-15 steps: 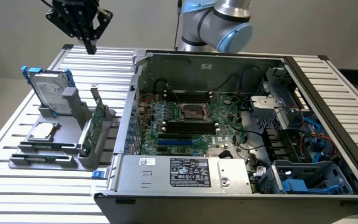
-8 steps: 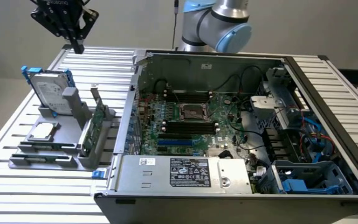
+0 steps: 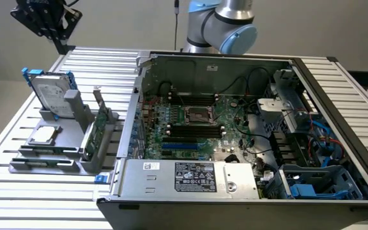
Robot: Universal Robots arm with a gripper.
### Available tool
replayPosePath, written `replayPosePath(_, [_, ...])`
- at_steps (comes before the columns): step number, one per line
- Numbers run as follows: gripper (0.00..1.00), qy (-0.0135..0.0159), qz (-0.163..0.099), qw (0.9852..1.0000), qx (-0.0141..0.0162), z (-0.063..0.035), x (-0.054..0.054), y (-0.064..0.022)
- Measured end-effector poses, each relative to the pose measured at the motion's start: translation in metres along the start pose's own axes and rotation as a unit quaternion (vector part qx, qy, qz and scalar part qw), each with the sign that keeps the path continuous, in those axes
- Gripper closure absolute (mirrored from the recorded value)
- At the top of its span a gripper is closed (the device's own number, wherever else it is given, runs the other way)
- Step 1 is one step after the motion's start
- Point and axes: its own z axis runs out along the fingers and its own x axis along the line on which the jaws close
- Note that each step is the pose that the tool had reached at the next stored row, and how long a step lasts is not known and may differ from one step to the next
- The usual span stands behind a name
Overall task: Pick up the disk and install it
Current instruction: 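Reach for the disk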
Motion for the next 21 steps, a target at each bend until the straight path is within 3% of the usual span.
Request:
replayPosePath(3, [0.89,0.0056,0.001,1.0000,0.0004,0.0003,0.012,0.0011])
replayPosePath(9, [0.89,0.0117,0.001,0.9999,0.0008,0.0012,0.027,0.0031])
replayPosePath(15, [0.89,0.0140,0.001,0.9999,0.0010,0.0021,0.037,0.0061])
replayPosePath(21, [0.89,0.0141,0.000,0.9999,0.0010,0.0049,0.052,0.0105])
